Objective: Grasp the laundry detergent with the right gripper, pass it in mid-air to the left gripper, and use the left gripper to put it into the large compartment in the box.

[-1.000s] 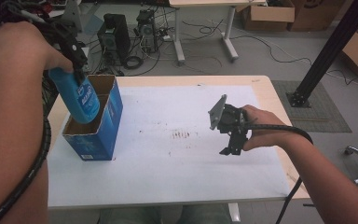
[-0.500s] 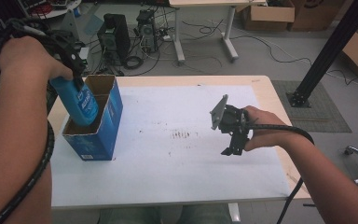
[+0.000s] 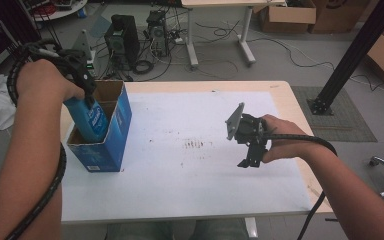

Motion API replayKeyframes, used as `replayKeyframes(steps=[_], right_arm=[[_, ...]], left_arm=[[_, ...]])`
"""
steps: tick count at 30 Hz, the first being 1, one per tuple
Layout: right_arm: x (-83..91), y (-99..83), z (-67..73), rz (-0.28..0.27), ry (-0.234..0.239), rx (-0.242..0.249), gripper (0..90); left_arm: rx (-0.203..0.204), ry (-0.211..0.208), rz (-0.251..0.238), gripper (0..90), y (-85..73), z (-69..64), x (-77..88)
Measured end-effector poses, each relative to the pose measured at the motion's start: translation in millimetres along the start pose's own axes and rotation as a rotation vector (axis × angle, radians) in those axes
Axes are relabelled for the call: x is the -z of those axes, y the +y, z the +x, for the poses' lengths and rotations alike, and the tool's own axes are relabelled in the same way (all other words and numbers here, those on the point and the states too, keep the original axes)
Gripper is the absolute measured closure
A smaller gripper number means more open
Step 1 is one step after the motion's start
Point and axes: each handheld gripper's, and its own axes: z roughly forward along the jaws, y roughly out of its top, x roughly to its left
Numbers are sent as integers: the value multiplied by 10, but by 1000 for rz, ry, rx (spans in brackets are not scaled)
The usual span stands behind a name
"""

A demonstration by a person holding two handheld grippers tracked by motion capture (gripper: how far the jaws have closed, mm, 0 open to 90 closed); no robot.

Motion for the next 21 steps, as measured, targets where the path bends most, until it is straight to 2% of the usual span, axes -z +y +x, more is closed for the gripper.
replayKeyframes(steps=[8,14,17,18,21], right_arm=[[-9,-15,6,-2,3,-11,0],[-22,-70,18,1,5,-26,0],[-25,-87,22,2,2,-29,0],[-24,-90,23,2,3,-31,0],[-25,-98,29,2,3,-32,0]], left_arm=[[-1,-12,-5,384,64,58,-324],[7,-3,4,384,106,41,-523],[11,-17,14,384,119,41,-628],[18,-18,4,384,121,36,-659],[11,-21,9,384,142,38,-767]])
